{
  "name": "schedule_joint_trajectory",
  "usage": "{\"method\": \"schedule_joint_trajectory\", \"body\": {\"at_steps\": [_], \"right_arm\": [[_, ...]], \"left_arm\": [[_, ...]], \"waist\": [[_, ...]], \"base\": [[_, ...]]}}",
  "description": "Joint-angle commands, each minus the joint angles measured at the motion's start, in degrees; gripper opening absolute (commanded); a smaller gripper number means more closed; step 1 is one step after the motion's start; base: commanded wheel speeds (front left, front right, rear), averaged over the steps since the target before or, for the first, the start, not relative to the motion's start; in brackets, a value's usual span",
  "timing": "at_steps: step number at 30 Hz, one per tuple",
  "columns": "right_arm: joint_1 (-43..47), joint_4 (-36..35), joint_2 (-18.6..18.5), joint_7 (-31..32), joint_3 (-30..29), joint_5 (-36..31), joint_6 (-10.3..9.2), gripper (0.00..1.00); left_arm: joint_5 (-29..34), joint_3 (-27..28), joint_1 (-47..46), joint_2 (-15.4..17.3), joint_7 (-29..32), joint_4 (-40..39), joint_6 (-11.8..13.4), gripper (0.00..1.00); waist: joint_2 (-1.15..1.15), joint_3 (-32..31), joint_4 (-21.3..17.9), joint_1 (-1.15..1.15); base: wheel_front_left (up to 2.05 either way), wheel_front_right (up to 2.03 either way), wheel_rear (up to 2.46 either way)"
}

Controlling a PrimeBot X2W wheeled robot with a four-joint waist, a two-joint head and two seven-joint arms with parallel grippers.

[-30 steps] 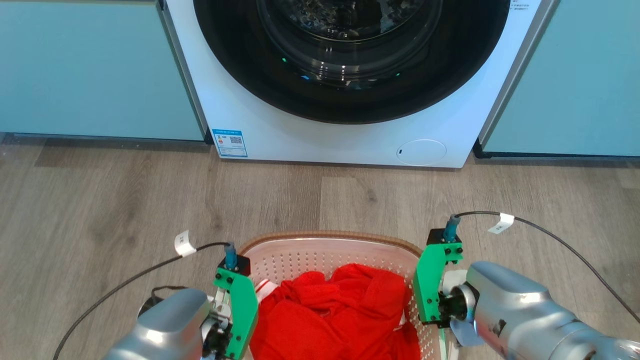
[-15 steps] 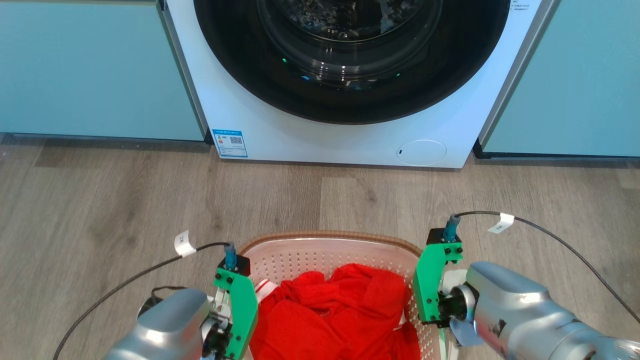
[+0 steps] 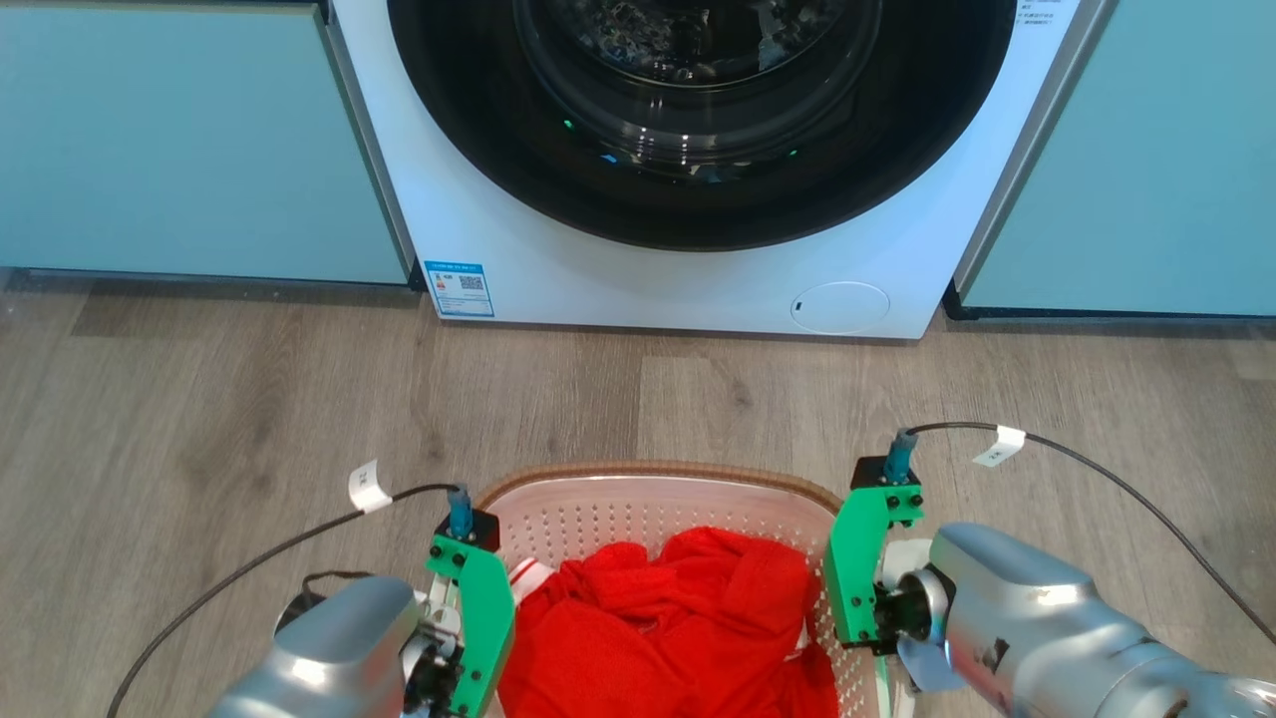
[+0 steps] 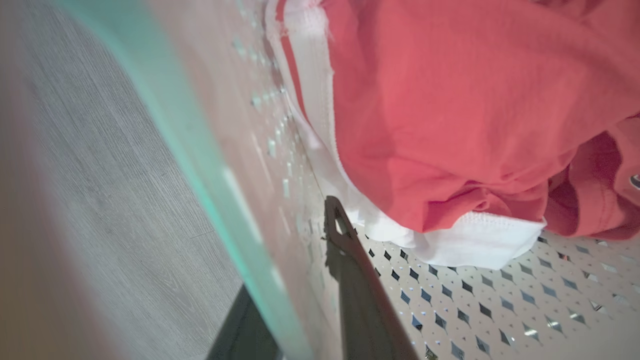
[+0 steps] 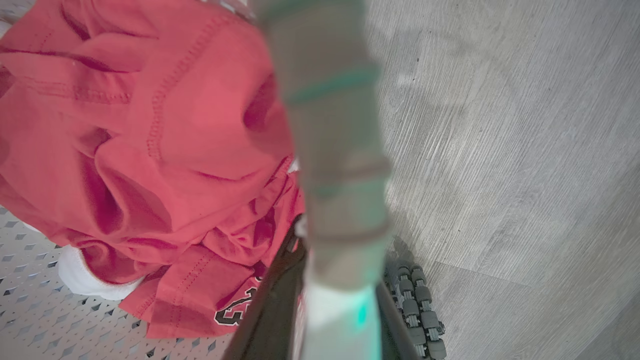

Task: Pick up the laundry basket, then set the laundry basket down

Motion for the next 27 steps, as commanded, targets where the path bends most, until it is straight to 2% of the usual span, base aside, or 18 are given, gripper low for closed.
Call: {"method": "schedule_joint_trajectory", "body": {"at_steps": [1,14,23,27], "right_arm": [[-1.0,-2.3,1.5,-0.7,0.0,-0.6,0.91,0.0],[-1.8,-2.3,1.2,-1.0,0.0,-0.7,0.91,0.0],[-5.1,-2.5,0.2,-3.7,0.0,-2.7,0.91,0.0],[-7.4,-2.7,-0.5,-7.2,0.0,-5.3,0.91,0.0]], "left_arm": [[0.8,-0.3,-0.7,-0.8,0.8,-1.7,-1.0,0.0],[0.2,-0.3,-1.7,-0.9,0.0,-1.6,-1.0,0.0],[0.5,-0.3,-5.1,-1.8,-4.0,0.0,-1.0,0.0],[-0.4,0.6,-7.8,-2.8,-9.1,2.8,-1.0,0.0]], "waist": [[0.0,0.0,0.0,0.0],[0.0,2.2,0.1,0.0],[0.0,9.7,0.0,0.0],[0.0,14.6,0.0,0.0]], "base": [[0.0,0.0,0.0],[0.0,0.0,0.0],[0.0,0.0,0.0],[0.0,0.0,0.0]]}}
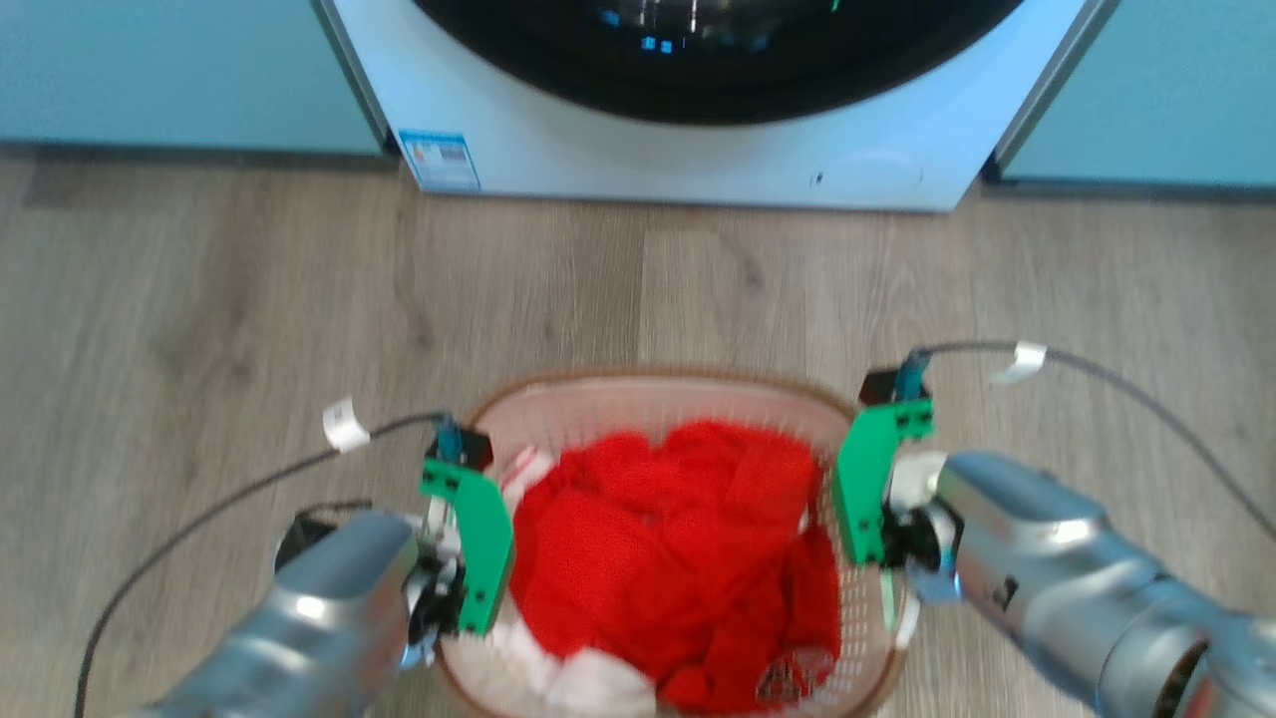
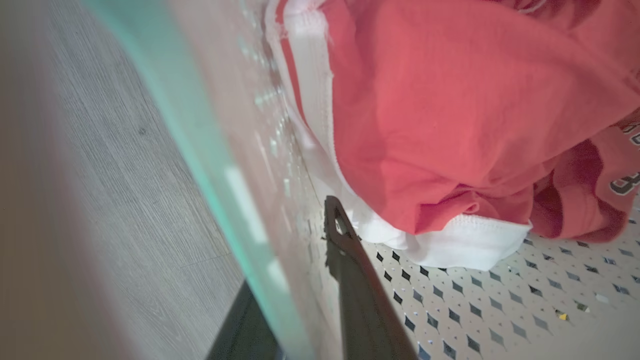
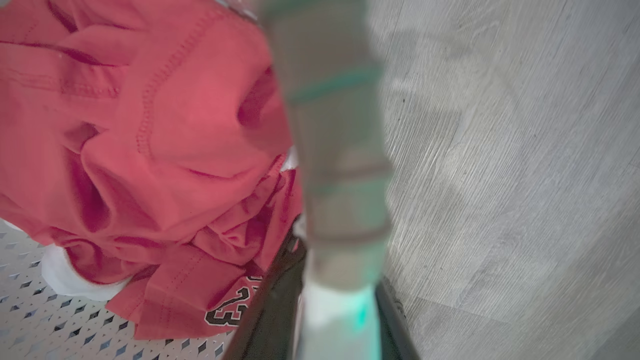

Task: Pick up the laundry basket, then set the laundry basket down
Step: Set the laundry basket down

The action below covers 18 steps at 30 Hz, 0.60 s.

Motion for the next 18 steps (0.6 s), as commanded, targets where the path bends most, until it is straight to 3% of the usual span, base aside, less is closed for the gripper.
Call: {"method": "schedule_joint_trajectory", "body": {"at_steps": [1,13,18], "right_arm": [[-3.5,-2.2,0.4,-2.3,0.0,-2.4,0.91,0.0],[-10.1,0.6,-0.1,-10.8,-0.1,-5.8,0.91,0.0],[-13.8,4.0,0.3,-17.7,-0.4,-7.2,0.91,0.0]], "left_arm": [[0.5,0.5,-4.2,-1.2,-1.9,-0.5,-1.0,0.0],[2.0,0.3,-11.6,-3.3,-12.9,5.0,-1.0,0.0],[3.1,0.3,-15.0,-4.2,-18.8,7.8,-1.0,0.0]], "waist": [[0.0,5.0,0.0,0.0],[0.0,20.5,0.2,0.0],[0.0,27.9,0.2,0.0]], "base": [[0.0,0.0,0.0],[0.0,0.0,0.0],[0.0,0.0,0.0]]}}
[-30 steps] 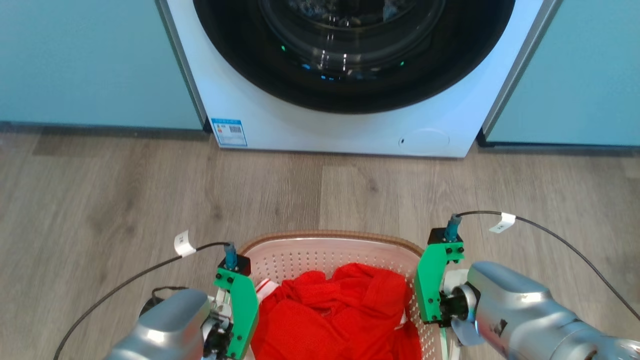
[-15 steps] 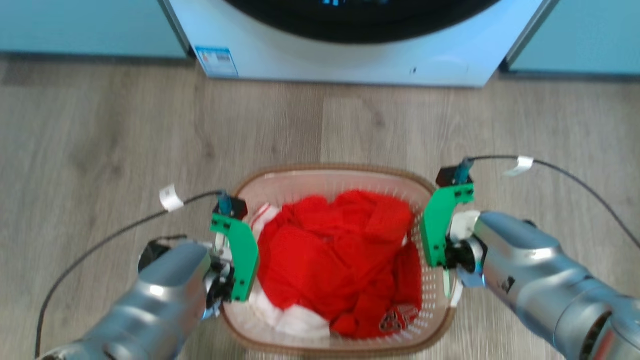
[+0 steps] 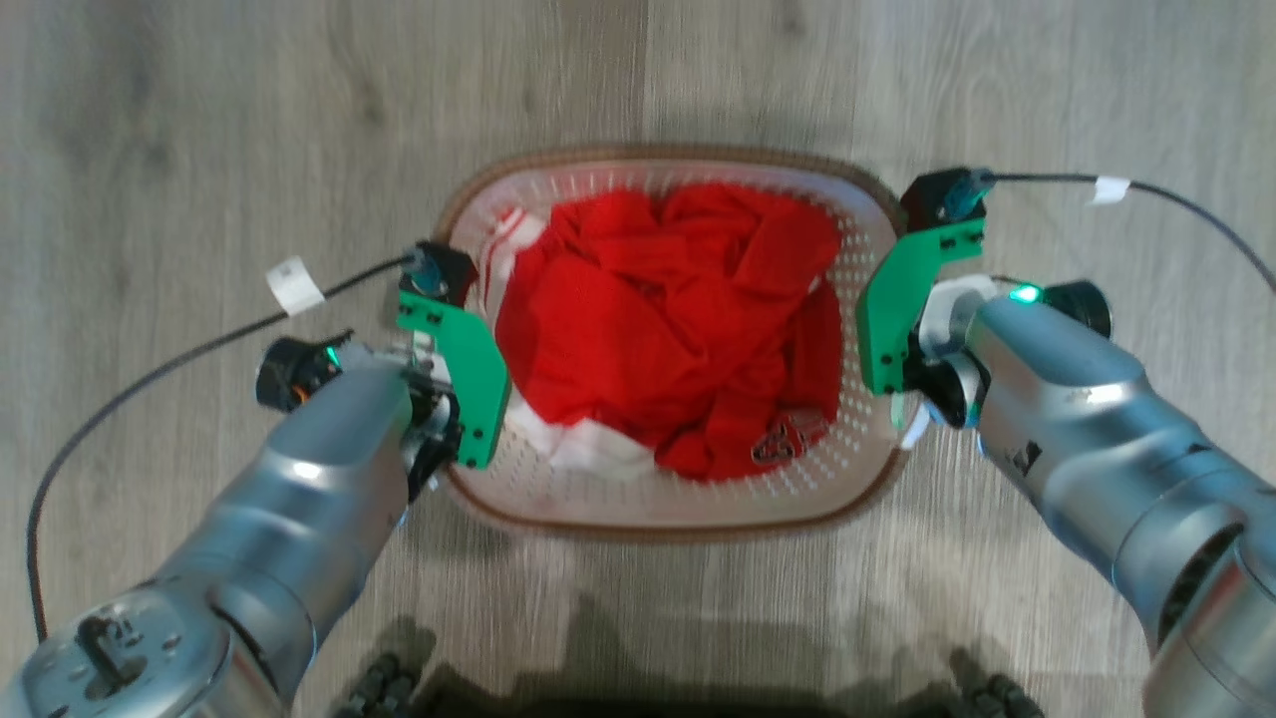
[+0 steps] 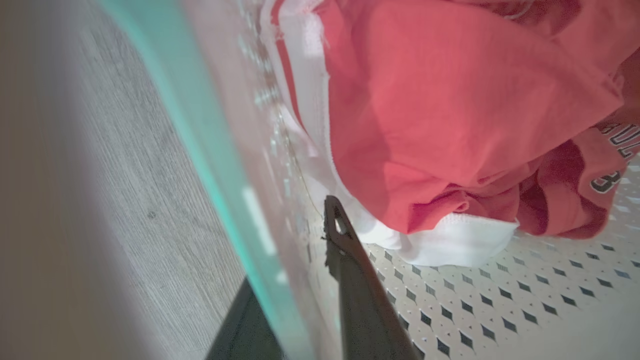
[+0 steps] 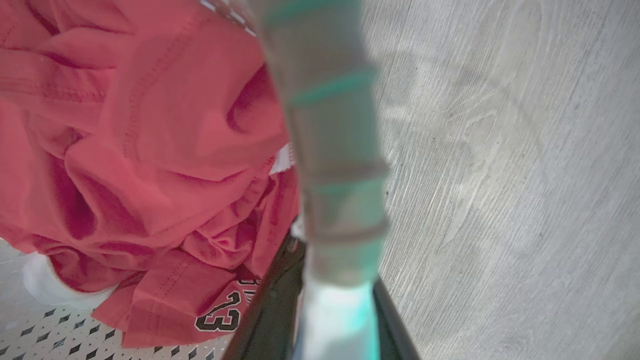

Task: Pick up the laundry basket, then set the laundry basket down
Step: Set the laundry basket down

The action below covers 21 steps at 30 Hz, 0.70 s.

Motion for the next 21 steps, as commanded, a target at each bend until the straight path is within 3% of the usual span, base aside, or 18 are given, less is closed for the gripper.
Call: {"method": "schedule_joint_trajectory", "body": {"at_steps": [1,10,21], "right_arm": [[0.0,0.1,1.0,-1.7,0.7,-1.5,0.62,0.0],[-3.3,3.2,1.9,-7.4,0.4,-2.2,0.62,0.0],[-4.0,5.1,2.2,-12.2,-0.4,-2.2,0.62,0.0]], "left_arm": [[1.5,-0.1,-1.1,0.0,-0.8,-0.7,-1.0,0.0],[1.8,-0.1,-4.6,-0.2,-7.5,-1.3,0.2,0.0],[3.3,-0.4,-6.4,-0.2,-10.0,-2.3,1.1,0.0]], "waist": [[0.0,4.8,0.0,-0.02],[0.0,13.6,-0.1,-0.02],[0.0,17.5,-0.2,-0.02]], "base": [[0.0,0.0,0.0],[0.0,0.0,0.0],[0.0,0.0,0.0]]}}
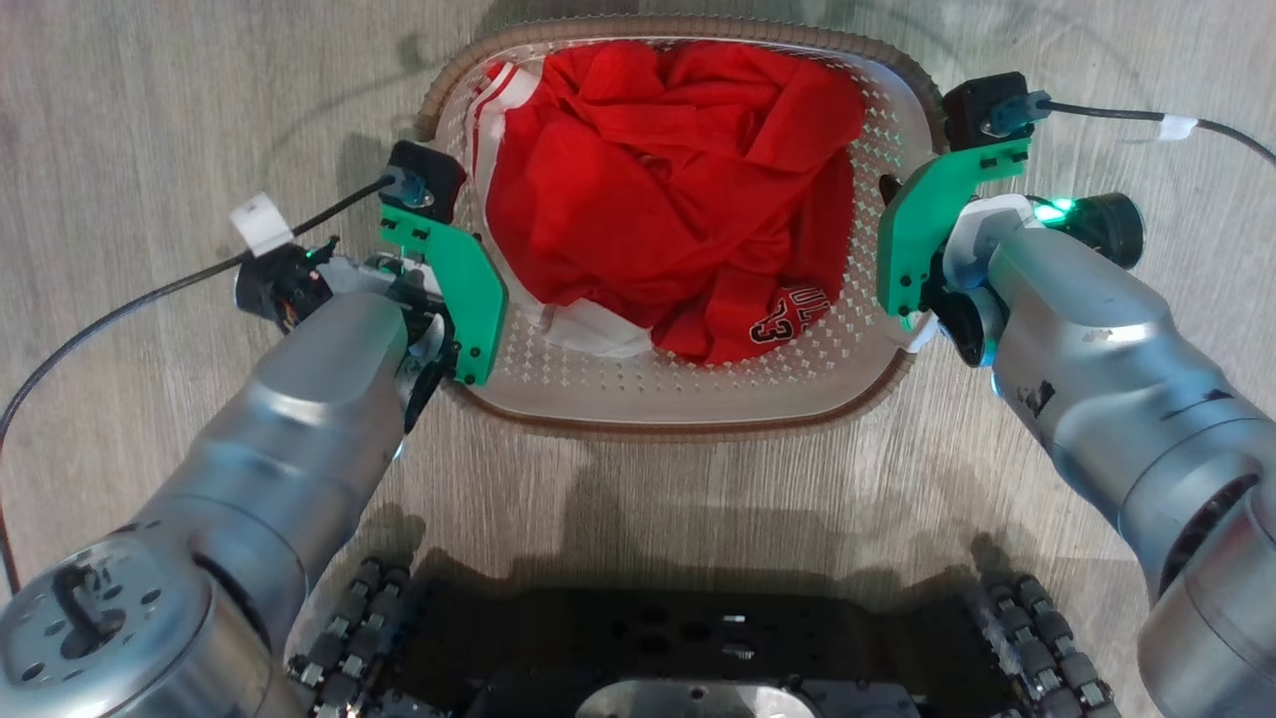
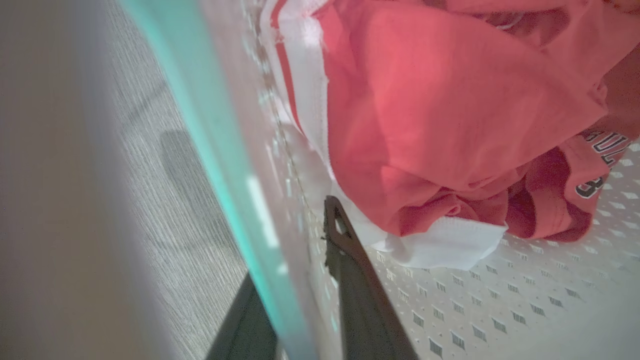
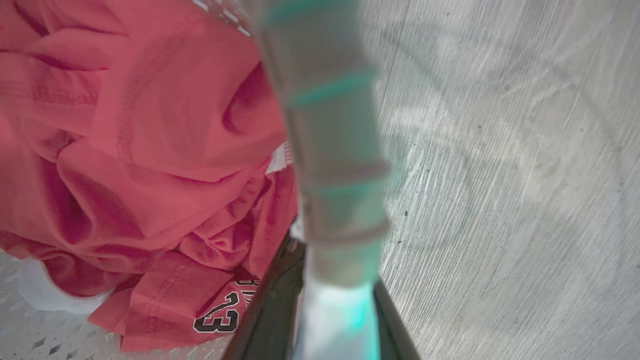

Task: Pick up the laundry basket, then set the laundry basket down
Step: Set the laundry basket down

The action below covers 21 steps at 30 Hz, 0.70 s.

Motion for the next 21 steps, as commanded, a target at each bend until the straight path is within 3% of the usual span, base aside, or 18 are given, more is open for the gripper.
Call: {"method": "schedule_joint_trajectory", "body": {"at_steps": [1,13,14,15,16,17,18,21], "right_arm": [[1.6,0.2,0.9,-0.8,0.9,-1.4,0.32,0.0],[1.1,0.6,1.2,-0.5,1.2,-2.4,0.32,0.0],[1.1,0.6,1.2,-0.4,1.2,-2.4,0.32,0.0],[1.1,0.6,1.2,-0.4,1.2,-2.4,0.32,0.0],[1.1,0.6,1.2,-0.3,1.2,-2.5,0.32,0.0],[1.1,0.6,1.1,-0.2,1.2,-2.5,0.32,0.0],[1.1,0.6,1.1,-0.2,1.3,-2.5,0.32,0.0],[1.2,0.7,1.0,-0.1,1.3,-2.5,0.32,0.0]], "left_arm": [[2.1,-0.7,-0.2,-0.2,-0.2,-2.3,-1.5,0.0],[3.8,-0.9,-0.6,-0.2,1.2,-3.0,-0.6,0.0],[3.8,-0.9,-0.6,-0.2,1.3,-3.0,-0.5,0.16],[3.8,-0.9,-0.6,-0.2,1.3,-3.0,-0.5,0.16],[3.8,-0.9,-0.7,-0.2,1.2,-3.0,-0.2,0.35],[3.8,-0.9,-0.7,-0.2,1.1,-3.0,0.2,0.8],[3.8,-0.9,-0.6,-0.2,1.0,-3.0,0.5,1.0],[3.5,-0.9,-0.6,-0.2,1.2,-3.2,1.2,1.0]], "waist": [[0.0,0.3,0.0,0.0],[0.0,1.0,0.3,0.0],[0.0,1.1,0.4,0.0],[0.0,1.1,0.4,0.0],[0.0,1.1,0.4,0.0],[0.0,1.1,0.4,0.0],[0.0,1.1,0.5,0.0],[0.0,1.0,0.6,0.0]], "base": [[0.0,0.0,0.0],[0.0,0.0,0.0],[0.0,0.0,0.0],[0.0,0.0,0.0],[0.0,0.0,0.0],[0.0,0.0,0.0],[0.0,0.0,0.0],[0.0,0.0,0.0]]}}
